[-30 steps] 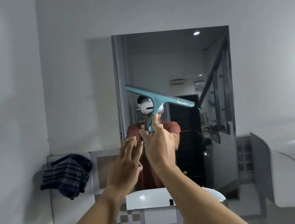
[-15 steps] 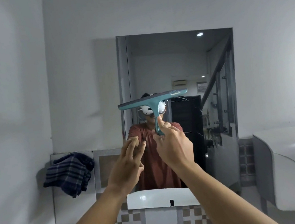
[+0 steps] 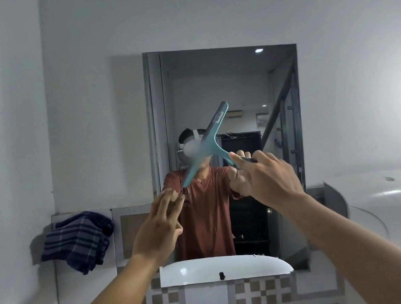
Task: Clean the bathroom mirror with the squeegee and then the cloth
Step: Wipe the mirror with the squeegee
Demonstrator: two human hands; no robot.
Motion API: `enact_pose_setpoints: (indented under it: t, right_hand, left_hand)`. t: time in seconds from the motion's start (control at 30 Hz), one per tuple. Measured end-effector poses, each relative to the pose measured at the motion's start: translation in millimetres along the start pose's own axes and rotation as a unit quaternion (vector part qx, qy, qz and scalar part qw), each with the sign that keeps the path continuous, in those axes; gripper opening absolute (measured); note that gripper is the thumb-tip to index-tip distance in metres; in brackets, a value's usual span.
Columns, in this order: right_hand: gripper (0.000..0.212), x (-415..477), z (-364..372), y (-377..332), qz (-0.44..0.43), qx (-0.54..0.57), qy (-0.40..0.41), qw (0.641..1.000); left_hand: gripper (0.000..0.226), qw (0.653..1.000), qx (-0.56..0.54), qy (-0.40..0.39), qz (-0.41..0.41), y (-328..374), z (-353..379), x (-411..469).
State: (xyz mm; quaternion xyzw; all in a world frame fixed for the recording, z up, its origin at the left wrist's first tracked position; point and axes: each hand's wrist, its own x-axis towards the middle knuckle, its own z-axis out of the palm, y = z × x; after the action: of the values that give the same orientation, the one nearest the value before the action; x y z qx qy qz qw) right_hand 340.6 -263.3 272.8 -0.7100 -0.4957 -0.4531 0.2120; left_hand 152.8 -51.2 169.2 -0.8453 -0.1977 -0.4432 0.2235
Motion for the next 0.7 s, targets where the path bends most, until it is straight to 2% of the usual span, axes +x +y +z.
enact_pose_setpoints:
  t: [0.27, 0.37, 0.5, 0.57, 0.7]
  right_hand:
    - [0.056, -2.3, -11.6, 30.3, 0.013, -0.02, -0.031, 0.999]
    - [0.058, -2.9, -12.0, 38.8, 0.013, -0.035, -0.032, 0.999]
    - [0.055, -1.7, -15.3, 50.5, 0.012, -0.05, -0.028, 0.998]
    - [0.055, -2.7, -16.7, 56.6, 0.019, -0.052, -0.028, 0.998]
    - [0.058, -9.6, -15.4, 69.5, 0.051, -0.045, -0.031, 0.997]
  left_hand:
    - [0.094, 0.999, 0.019, -0.032, 0.0, -2.6, 0.8, 1.0]
    - [0.072, 0.999, 0.032, -0.025, 0.007, -0.4, -7.6, 5.8]
    - [0.041, 0.999, 0.008, 0.032, -0.007, 2.6, -24.1, 29.7]
    - [0.039, 0.999, -0.005, 0.048, -0.011, 2.9, -33.1, 50.0]
    - [0.054, 0.999, 0.001, 0.049, -0.005, 7.2, -53.1, 93.2]
